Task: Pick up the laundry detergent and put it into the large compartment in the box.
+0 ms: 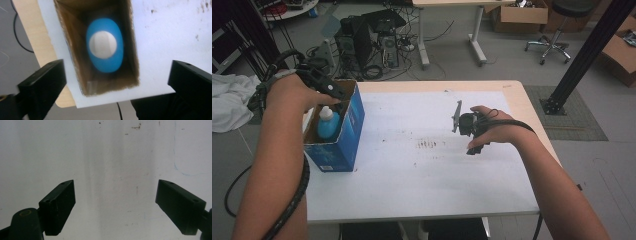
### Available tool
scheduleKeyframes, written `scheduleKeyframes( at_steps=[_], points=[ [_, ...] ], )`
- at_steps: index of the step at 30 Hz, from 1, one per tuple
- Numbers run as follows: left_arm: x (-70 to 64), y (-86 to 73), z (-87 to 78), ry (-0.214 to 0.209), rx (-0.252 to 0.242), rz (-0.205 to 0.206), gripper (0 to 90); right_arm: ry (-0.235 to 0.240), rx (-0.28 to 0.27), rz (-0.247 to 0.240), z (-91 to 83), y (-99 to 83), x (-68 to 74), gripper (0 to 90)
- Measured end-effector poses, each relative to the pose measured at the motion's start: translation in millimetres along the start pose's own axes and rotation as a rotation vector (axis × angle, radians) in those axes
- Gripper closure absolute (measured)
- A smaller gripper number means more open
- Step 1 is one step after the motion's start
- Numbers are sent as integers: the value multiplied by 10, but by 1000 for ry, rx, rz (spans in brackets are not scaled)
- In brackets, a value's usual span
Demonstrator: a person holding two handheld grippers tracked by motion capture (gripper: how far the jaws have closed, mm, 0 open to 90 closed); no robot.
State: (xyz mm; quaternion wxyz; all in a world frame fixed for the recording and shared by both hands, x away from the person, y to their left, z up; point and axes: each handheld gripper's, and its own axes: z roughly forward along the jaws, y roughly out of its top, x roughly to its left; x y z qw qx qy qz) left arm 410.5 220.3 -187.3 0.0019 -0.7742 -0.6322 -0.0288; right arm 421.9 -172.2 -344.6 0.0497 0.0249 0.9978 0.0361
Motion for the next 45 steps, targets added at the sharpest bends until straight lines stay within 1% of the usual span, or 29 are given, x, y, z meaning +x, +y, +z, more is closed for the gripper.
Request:
scheduleKeyframes(
  at_steps=[1, 5, 9, 10, 11, 14, 15, 16, 17, 19, 20, 21, 24, 25, 26, 27, 28, 29, 30, 31, 32, 34, 35, 36, 39, 40, 41, 44, 45],
  points=[
    [-22, -4, -9, -6, -1, 14, 1, -1, 2, -1, -1, 1, 2, 166],
    [-53, -11, -37, 0, -12, 27, 1, -1, 1, -1, -4, 5, 12, 166],
    [-87, -20, -85, 1, -24, 61, 1, -1, 1, -5, -14, 10, 25, 166],
    [-121, -23, -115, -1, -37, 88, 1, -3, 0, -6, -21, 7, 31, 166],
    [-121, -23, -115, -1, -37, 88, 1, -3, 0, -8, -27, 2, 34, 166],
    [-194, -24, -163, -2, -58, 146, 1, -4, -1, -2, -43, -17, 42, 166],
    [-253, -24, -192, -3, -70, 194, 1, -5, 1, -2, -52, -25, 42, 166],
    [-253, -24, -192, -3, -70, 194, 1, -5, 1, -2, -52, -25, 42, 166],
    [-325, -27, -217, -7, -79, 258, 1, -8, 1, -1, -64, -45, 40, 166],
    [-402, -32, -244, -15, -84, 321, 1, -8, 0, 2, -77, -62, 41, 166],
    [-402, -32, -244, -15, -84, 321, 1, -8, 0, 2, -77, -62, 41, 166],
    [-445, -36, -261, -16, -94, 352, 1, -8, -4, 6, -96, -81, 42, 166],
    [-626, -54, -319, -39, -143, 495, 1, -9, -3, 6, -113, -99, 43, 166],
    [-626, -54, -319, -39, -143, 495, 1, -9, -3, 6, -113, -99, 43, 166],
    [-712, -68, -336, -38, -158, 576, 1, -8, 0, 8, -122, -109, 43, 166],
    [-712, -68, -336, -38, -158, 576, 1, -8, 0, 8, -122, -109, 43, 166],
    [-809, -82, -344, -48, -164, 653, 1, -8, 2, 10, -130, -116, 41, 166],
    [-850, -88, -347, -53, -168, 686, 1, -8, 4, 11, -134, -117, 42, 166],
    [-850, -88, -347, -53, -168, 686, 1, -7, 5, 12, -138, -118, 43, 166],
    [-932, -101, -351, -72, -174, 762, 1, -6, 6, 12, -142, -118, 43, 166],
    [-961, -106, -348, -83, -176, 789, 1, -5, 7, 12, -146, -120, 42, 166],
    [-1058, -130, -326, -78, -190, 885, 1, -2, 12, 13, -154, -124, 38, 166],
    [-1058, -130, -326, -78, -190, 885, 1, -1, 16, 14, -160, -126, 36, 166],
    [-1139, -156, -282, -78, -186, 950, 1, 0, 17, 17, -166, -129, 35, 166],
    [-1243, -193, -204, -72, -175, 1053, 1, 0, 19, 17, -189, -137, 21, 166],
    [-1243, -193, -204, -72, -175, 1053, 1, -1, 21, 17, -194, -141, 15, 166],
    [-1295, -212, -148, -70, -164, 1109, 1, -3, 22, 19, -199, -144, 9, 166],
    [-1368, -237, -67, -69, -143, 1171, 1, -3, 25, 21, -203, -157, -9, 166],
    [-1368, -237, -67, -69, -143, 1171, 1, -3, 25, 21, -203, -157, -9, 166]
  ],
)
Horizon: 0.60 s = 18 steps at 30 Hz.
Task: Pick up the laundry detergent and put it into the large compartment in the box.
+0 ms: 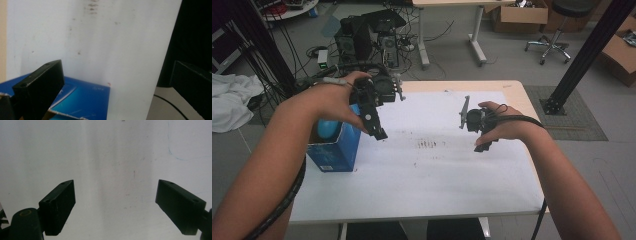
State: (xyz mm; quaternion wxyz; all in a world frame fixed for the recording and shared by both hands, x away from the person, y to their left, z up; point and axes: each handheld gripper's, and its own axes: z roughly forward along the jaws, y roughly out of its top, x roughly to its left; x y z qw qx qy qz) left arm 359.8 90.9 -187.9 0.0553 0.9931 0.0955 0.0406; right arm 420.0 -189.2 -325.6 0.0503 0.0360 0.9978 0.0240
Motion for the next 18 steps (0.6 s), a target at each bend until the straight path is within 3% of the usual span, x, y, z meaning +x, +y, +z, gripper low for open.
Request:
scheduleKeyframes(
  at_steps=[4, 9, 18],
  points=[
    [-64, 76, 114, -15, 51, 61, 1, 0, 3, -3, 11, -11, -16, 166],
    [-137, 146, 144, -27, 89, 107, 1, 1, -1, 0, -3, -33, -20, 166],
    [-193, 194, 176, -36, 79, 128, 1, 7, 6, -1, 9, -22, -20, 166]
  ],
)
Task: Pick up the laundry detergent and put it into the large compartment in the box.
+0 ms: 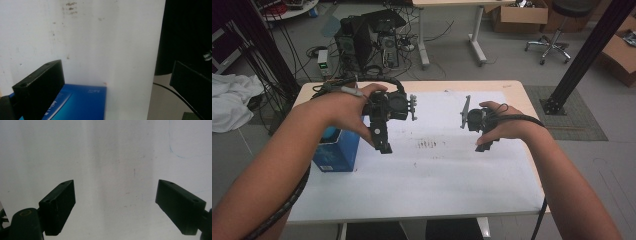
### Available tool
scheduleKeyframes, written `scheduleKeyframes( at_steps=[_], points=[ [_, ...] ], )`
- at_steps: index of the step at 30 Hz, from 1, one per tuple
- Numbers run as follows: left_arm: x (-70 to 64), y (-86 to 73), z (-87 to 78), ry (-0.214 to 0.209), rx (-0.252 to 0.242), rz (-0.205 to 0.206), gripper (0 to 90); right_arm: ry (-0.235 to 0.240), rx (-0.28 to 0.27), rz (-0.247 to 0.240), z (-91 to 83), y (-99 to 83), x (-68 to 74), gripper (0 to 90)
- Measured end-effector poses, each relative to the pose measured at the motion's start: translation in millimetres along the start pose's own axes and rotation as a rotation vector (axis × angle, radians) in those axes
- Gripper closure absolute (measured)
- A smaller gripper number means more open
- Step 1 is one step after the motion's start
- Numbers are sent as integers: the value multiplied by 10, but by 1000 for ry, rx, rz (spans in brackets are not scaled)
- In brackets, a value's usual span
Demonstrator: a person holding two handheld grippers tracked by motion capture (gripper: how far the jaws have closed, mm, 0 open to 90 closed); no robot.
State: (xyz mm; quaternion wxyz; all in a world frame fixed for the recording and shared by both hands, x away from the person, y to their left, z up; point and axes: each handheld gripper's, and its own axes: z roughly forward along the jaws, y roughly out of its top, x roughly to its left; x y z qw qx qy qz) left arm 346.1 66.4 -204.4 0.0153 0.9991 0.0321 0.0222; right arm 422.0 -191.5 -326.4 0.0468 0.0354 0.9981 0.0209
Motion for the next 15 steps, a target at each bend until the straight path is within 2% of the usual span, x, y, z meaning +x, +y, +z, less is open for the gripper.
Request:
scheduleKeyframes(
  at_steps=[3, 5, 15],
  points=[
    [-1, -12, -3, -7, -23, -1, 1, -5, -27, 7, -42, 5, -9, 165],
    [3, -11, -2, -12, -33, -3, 1, -5, -24, 5, -46, 9, -13, 165],
    [21, 49, 26, -5, -20, 7, 1, -12, -16, 3, -58, 17, 2, 165]
  ],
)
